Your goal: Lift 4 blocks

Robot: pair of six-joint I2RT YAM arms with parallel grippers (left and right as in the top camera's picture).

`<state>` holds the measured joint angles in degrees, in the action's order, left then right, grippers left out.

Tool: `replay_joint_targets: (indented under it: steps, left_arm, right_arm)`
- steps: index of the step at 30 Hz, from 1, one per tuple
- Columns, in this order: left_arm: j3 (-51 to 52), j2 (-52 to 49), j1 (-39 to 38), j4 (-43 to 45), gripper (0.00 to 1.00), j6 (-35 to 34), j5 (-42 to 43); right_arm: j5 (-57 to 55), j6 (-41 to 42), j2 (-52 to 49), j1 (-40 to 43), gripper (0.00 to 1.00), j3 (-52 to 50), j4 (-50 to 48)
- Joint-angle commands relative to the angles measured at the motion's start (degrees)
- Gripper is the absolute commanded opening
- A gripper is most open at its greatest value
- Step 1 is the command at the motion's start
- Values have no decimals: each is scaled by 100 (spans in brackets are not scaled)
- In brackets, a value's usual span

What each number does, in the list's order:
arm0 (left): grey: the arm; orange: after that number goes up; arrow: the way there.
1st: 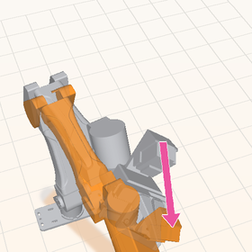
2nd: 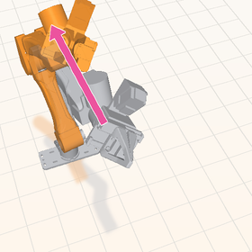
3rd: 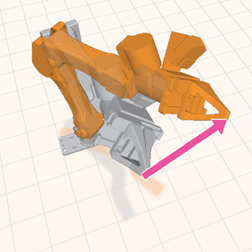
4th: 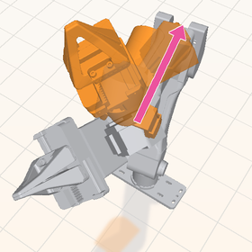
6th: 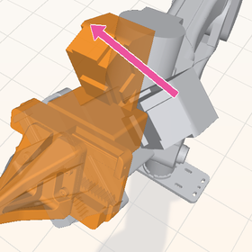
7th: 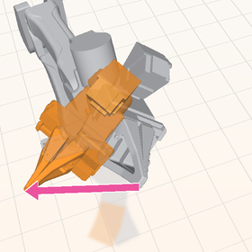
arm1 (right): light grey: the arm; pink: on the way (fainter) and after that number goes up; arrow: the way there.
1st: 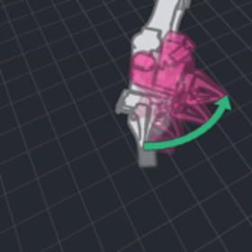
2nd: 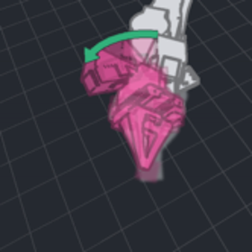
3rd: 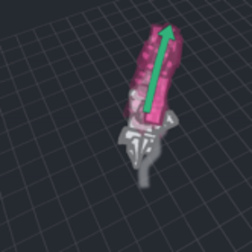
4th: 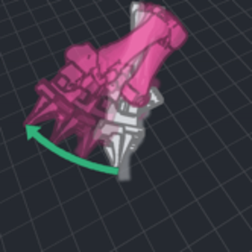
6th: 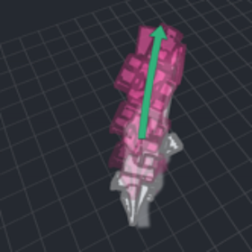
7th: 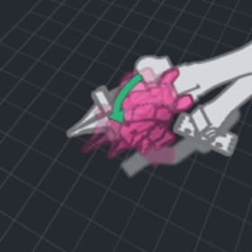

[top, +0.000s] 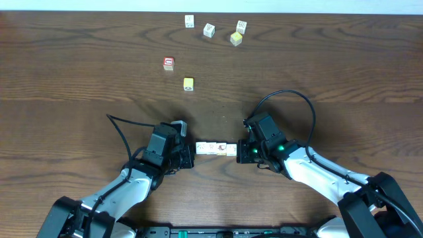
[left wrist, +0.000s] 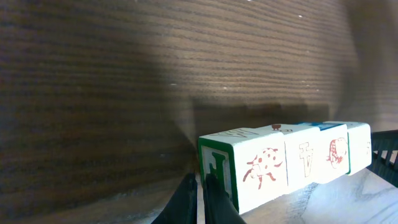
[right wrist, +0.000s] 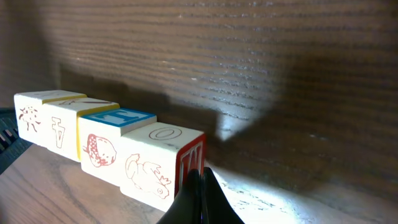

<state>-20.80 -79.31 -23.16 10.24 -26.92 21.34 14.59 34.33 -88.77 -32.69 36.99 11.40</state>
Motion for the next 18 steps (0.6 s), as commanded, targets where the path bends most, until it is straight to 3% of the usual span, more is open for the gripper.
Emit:
replay_joint_targets:
  steps: [1,18]
  left_arm:
    - [-11,-22,-26,-35,7,181,122]
    - [-11,-22,-26,-31,7,269,227]
  right_arm:
    - [52,76,-39,24,1,-37,15]
    - [415,-61,-39,24,1,-37,-240]
